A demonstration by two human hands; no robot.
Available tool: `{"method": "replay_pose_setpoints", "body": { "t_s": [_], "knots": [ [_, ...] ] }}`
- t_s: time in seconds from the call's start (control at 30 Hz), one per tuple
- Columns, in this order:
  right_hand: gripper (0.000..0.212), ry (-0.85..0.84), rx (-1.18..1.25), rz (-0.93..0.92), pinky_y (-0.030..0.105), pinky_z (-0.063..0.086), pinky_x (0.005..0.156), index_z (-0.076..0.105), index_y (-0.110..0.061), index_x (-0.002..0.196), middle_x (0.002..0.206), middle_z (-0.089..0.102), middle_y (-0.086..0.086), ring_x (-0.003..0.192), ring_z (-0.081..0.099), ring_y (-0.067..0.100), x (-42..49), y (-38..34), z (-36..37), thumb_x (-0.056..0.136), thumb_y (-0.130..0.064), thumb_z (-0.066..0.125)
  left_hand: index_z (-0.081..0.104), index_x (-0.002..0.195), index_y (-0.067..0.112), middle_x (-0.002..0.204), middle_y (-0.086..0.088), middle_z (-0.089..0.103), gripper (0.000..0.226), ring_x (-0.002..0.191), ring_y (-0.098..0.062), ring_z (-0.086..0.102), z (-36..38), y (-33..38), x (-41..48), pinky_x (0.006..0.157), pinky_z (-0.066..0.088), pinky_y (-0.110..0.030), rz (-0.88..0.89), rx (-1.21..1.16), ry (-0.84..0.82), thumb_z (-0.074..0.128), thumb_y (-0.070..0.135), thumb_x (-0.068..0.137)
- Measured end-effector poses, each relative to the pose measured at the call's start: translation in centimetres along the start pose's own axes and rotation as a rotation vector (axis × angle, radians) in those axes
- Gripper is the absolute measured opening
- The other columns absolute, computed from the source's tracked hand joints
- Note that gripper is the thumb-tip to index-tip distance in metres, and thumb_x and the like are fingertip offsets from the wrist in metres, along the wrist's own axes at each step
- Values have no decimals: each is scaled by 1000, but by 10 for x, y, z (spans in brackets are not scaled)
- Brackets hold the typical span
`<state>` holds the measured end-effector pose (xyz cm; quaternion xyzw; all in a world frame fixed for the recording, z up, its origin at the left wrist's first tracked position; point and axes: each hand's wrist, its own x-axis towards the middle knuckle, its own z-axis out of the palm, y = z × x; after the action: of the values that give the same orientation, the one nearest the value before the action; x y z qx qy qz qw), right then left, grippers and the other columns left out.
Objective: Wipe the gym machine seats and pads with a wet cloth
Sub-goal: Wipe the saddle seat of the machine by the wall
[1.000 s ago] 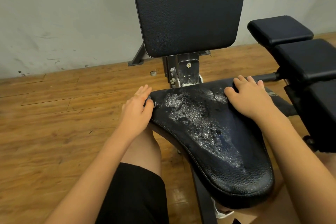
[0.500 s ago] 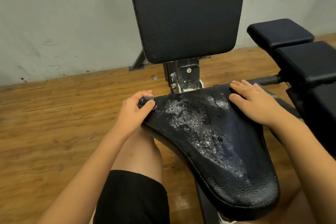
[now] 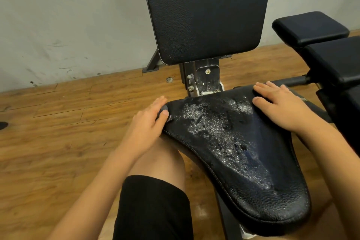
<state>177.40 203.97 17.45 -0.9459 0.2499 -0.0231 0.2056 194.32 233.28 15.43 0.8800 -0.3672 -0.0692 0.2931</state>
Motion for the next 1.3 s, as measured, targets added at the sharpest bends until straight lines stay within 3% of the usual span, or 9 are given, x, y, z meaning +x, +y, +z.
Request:
{"method": "replay_pose_setpoints", "body": {
  "t_s": [0.13,0.27,0.4,0.47,0.57,0.83,0.97,1.1,1.3],
  "knots": [
    [50,13,10,7,36,3,121,38,-20,150,160,28,-5,150,15,15,2,1,2,102,-33,41,37,152,20,158,5,33,47,147,-8,24,6,11,-8,119,25,-42,-36,-25,44,39,30,106],
    [49,6,17,18,36,3,121,39,-18,150,160,28,-3,150,15,16,3,-5,5,102,-31,42,46,146,12,148,-3,51,43,136,-25,46,-2,14,38,110,33,-40,-127,103,-42,41,27,106],
    [49,0,-2,14,36,3,120,39,-17,150,160,28,-3,150,16,16,2,-10,3,103,-30,41,52,136,15,131,-2,61,34,124,-26,55,2,26,7,92,38,-40,-128,144,57,39,25,106],
    [48,-2,-5,21,37,4,121,38,-18,150,160,27,-3,150,16,18,2,-9,2,103,-30,41,42,148,18,150,5,44,42,144,-12,34,13,43,-30,111,28,-29,-81,88,96,37,27,107],
    [48,2,10,23,38,3,122,39,-18,149,160,28,-3,150,16,18,0,-7,2,103,-30,41,23,155,24,158,16,15,51,147,7,5,30,66,-74,115,4,-8,15,-44,71,35,32,106],
    [48,7,37,23,37,2,121,40,-18,149,160,28,-4,150,16,16,-1,-6,3,103,-29,42,26,156,20,161,9,19,50,148,0,8,22,55,-49,118,5,-18,-45,12,80,35,31,108],
    [49,8,24,24,37,2,121,39,-18,150,160,27,-3,150,16,16,-1,-7,3,102,-29,42,28,155,29,160,21,16,51,148,6,9,36,95,-101,124,16,-28,141,-161,-10,33,41,106],
    [49,15,29,31,35,2,120,40,-19,150,160,28,-4,150,16,15,-1,-4,3,102,-29,42,38,152,15,159,7,33,52,148,-4,22,50,126,-138,119,16,-23,340,-164,-6,38,34,104],
    [48,11,29,22,36,1,121,40,-18,150,160,28,-2,150,16,16,-1,-8,4,103,-29,42,24,154,31,157,27,12,50,144,15,2,38,104,-101,122,12,-22,63,-209,3,32,39,106]
  ]
}}
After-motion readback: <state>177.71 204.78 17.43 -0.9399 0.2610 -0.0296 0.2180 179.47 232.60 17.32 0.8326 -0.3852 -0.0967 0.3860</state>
